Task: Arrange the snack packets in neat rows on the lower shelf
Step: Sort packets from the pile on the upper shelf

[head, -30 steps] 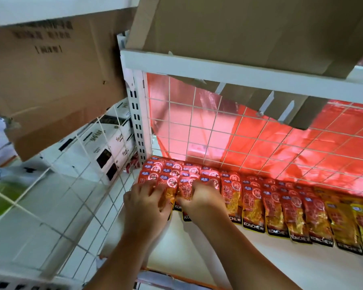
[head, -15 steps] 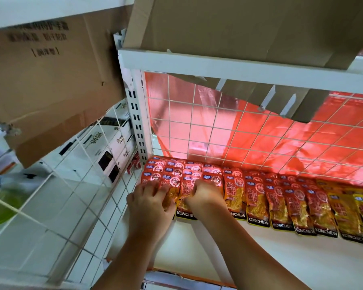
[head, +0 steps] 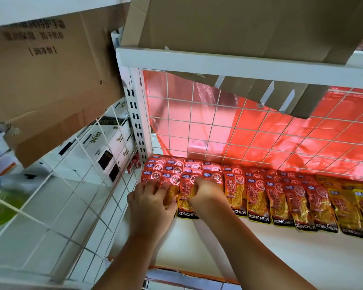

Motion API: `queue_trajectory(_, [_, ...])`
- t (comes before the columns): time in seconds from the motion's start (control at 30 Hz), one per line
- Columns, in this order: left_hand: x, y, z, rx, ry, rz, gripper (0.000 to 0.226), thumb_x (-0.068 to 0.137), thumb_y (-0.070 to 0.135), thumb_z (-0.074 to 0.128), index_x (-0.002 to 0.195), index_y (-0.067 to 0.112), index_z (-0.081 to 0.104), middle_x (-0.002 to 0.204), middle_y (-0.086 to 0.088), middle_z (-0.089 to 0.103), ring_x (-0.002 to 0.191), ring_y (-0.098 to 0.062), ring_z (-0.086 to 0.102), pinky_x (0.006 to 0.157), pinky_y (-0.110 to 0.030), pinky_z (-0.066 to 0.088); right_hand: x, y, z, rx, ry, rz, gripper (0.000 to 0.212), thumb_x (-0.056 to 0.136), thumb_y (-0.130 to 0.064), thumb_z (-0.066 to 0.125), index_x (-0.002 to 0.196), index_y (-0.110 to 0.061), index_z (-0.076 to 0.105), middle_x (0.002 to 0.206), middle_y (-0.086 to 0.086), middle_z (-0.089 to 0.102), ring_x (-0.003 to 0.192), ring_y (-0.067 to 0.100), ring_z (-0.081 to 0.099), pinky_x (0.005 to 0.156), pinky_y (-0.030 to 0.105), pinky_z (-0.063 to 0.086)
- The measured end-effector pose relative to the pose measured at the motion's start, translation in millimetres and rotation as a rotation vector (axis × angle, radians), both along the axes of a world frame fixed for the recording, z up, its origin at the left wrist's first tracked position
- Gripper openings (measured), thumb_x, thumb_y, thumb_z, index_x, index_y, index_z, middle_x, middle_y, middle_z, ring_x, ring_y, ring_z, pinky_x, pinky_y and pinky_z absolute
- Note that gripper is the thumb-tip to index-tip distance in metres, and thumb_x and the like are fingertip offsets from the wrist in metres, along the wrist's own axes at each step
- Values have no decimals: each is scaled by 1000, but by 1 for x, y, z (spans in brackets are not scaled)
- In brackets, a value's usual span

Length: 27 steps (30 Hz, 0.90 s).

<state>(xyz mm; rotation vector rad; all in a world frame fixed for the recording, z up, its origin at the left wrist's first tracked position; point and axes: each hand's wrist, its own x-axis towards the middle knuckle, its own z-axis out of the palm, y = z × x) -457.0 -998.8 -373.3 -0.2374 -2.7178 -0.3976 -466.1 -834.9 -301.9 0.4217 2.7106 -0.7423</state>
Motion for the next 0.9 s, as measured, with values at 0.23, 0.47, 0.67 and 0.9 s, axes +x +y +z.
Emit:
queue_trajectory(0.23, [0,-1,-2,-13,1,8,45,82,49,70,120,25,71,121,-3,67,114,-32,55,87,-45,48,16,3,4,166,373,253,51,85,-14,68,133,-24,55,129,3,51,116,26,50,96,38,50])
queue_trajectory(0.47, [0,1,-1,-2,22,11,42,83,47,73,118,25,73,118,-3,68,112,-31,55,87,-45,46,14,0,3,213,263,416,52,88,-11,64,138,-20,54,136,3,49,127,27,42,105,39,43])
queue_trajectory(0.67, [0,0,-3,-1,24,5,40,83,46,72,117,24,73,118,-3,68,112,-32,55,87,-45,47,14,1,-3,176,287,395,48,88,-9,61,135,-21,59,134,3,50,127,26,42,107,36,40])
queue_trajectory(0.9, [-1,0,-3,2,26,7,39,82,46,71,115,25,74,116,-3,68,111,-33,56,86,-45,46,12,3,-5,163,290,389,51,88,-8,61,137,-22,59,135,2,49,127,26,43,108,33,38])
